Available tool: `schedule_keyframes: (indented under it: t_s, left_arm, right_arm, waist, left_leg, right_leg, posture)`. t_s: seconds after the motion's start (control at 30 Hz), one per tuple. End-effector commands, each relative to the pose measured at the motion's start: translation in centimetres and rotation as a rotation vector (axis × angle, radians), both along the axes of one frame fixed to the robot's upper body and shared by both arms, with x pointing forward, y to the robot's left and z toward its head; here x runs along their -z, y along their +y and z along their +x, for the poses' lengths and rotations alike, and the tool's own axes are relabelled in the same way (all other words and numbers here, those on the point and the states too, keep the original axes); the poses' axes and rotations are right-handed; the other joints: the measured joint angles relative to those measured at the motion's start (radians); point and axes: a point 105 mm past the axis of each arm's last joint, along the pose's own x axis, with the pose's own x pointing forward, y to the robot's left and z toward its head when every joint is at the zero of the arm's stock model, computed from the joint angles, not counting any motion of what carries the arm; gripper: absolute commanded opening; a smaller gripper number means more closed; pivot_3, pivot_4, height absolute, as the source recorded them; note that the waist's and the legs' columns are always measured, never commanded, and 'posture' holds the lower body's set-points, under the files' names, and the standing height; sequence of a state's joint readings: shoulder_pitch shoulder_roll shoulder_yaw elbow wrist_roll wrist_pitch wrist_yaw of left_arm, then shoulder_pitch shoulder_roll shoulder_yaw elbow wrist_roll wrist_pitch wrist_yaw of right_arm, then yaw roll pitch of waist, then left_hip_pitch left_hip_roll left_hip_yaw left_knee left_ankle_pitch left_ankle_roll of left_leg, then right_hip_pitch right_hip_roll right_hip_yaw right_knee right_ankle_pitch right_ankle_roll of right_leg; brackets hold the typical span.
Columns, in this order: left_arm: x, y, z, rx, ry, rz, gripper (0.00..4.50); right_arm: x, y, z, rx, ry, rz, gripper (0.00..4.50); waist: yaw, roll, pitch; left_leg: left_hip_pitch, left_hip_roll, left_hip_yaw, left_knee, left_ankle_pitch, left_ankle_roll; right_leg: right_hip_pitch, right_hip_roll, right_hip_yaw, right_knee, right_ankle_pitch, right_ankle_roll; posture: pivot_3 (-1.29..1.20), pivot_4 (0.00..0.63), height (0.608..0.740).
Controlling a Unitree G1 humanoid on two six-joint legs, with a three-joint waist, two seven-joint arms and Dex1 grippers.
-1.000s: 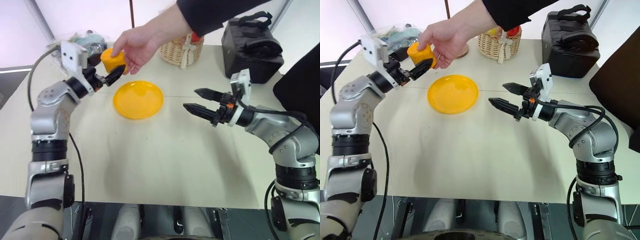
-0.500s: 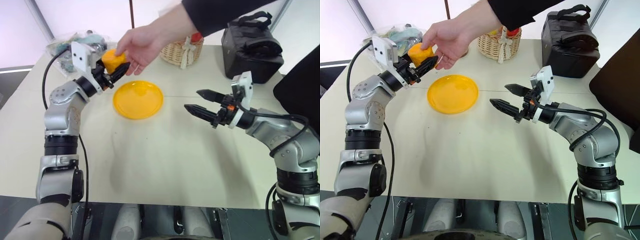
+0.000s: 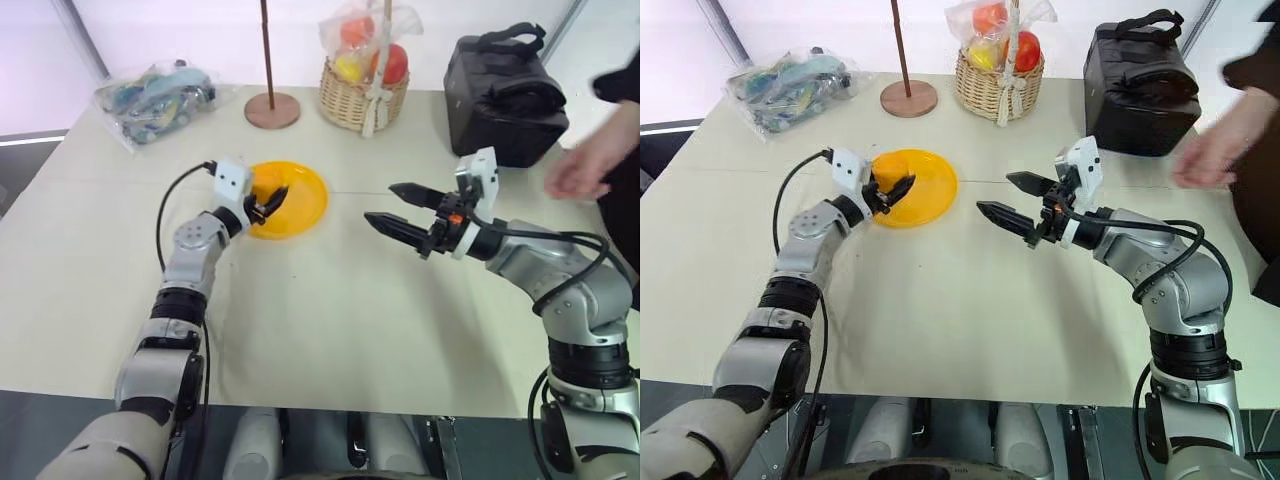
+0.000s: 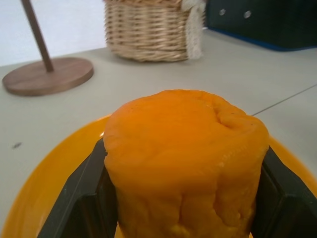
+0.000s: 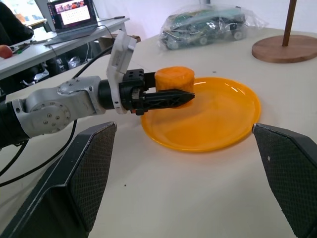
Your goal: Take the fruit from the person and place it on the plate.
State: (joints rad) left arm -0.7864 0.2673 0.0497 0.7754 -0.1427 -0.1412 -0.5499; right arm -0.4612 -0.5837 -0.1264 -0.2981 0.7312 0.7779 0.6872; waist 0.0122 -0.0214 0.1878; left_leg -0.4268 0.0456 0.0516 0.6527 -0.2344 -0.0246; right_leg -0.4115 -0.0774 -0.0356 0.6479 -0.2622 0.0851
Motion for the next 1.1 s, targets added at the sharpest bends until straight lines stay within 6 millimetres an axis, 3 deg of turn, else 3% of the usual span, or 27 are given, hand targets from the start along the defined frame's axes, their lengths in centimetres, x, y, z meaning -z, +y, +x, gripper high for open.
schedule_keyframes:
  t_s: [0.03,0.17,0.3,0.5,0.63,0.73,0.83,0.97,1.1]
  left_arm:
    - [-2.1,-0.6,0.8,-0.026,-0.101,0.002,2.53]
    - [-1.5,-1.0,1.2,-0.044,-0.103,0.017,2.53]
    - [-1.8,-1.0,1.3,-0.049,-0.114,-0.033,4.36]
    - [-2.3,-0.4,1.5,-0.068,-0.127,-0.039,4.44]
    - [-5.3,1.1,1.1,-0.031,-0.18,-0.084,4.44]
    - [-7.5,2.5,-0.2,0.011,-0.213,-0.081,4.44]
    - [-8.7,5.5,-3.1,0.054,-0.178,-0.062,4.44]
    - [-8.1,9.2,-7.2,0.035,-0.05,0.013,4.44]
    - [-7.1,11.9,-9.5,-0.049,0.027,0.031,4.44]
  right_arm:
    - [-0.9,-0.3,-0.4,0.01,-0.047,0.003,4.5]
    - [-1.0,-0.5,-0.5,0.021,-0.051,-0.001,4.5]
    - [-1.1,-0.6,-0.5,0.028,-0.055,-0.002,4.5]
    - [-1.1,-0.7,-0.5,0.032,-0.057,-0.005,4.5]
    - [-1.2,-0.7,-0.4,0.035,-0.056,-0.004,4.5]
    - [-1.2,-0.8,-0.3,0.039,-0.055,-0.004,4.5]
    - [-1.0,-1.2,-0.2,0.051,-0.048,0.001,4.5]
    - [-0.6,-1.5,0.2,0.059,-0.036,0.008,4.5]
    - [-0.2,-1.9,0.9,0.065,-0.027,0.01,4.5]
  waist:
    - [0.0,0.0,0.0]
    - [0.0,0.0,0.0]
    - [-0.001,0.0,0.0]
    - [0.0,0.0,0.0]
    - [-0.003,0.0,0.0]
    - [-0.009,0.0,0.0]
    - [-0.021,0.0,0.0]
    - [-0.032,0.0,0.0]
    - [-0.018,0.0,0.0]
  left_leg:
    - [0.0,0.0,0.0,0.0,0.0,0.0]
    - [0.0,0.0,0.0,0.0,0.0,0.0]
    - [0.0,0.0,0.0,0.0,0.0,0.0]
    - [0.0,0.0,0.0,0.0,0.0,0.0]
    - [0.0,0.0,0.0,0.0,0.0,0.0]
    - [0.0,0.0,0.0,-0.001,0.0,0.0]
    - [0.0,0.001,0.0,-0.001,0.0,0.0]
    - [0.001,0.002,0.0,-0.002,0.0,0.0]
    - [0.002,0.002,0.0,-0.001,0.0,0.0]
  right_leg:
    - [0.0,0.0,0.0,0.0,0.0,0.0]
    - [0.0,0.0,0.0,0.0,0.0,0.0]
    - [0.0,0.0,0.0,0.0,0.0,0.0]
    - [0.0,0.0,0.0,0.0,0.0,0.0]
    - [0.0,0.0,0.0,0.0,0.0,0.0]
    - [0.0,0.0,0.0,0.0,0.0,0.0]
    - [0.0,0.0,0.0,0.0,0.0,0.0]
    - [-0.001,0.001,0.002,0.001,0.0,0.0]
    - [0.0,0.0,0.001,0.001,0.0,0.0]
  posture:
    - [0.0,0.15,0.74]
    - [0.0,0.15,0.74]
    - [0.0,0.15,0.74]
    - [0.0,0.15,0.74]
    - [0.0,0.15,0.74]
    - [0.0,0.15,0.74]
    - [0.0,0.15,0.74]
    - [0.0,0.15,0.74]
    - [0.0,0.15,0.74]
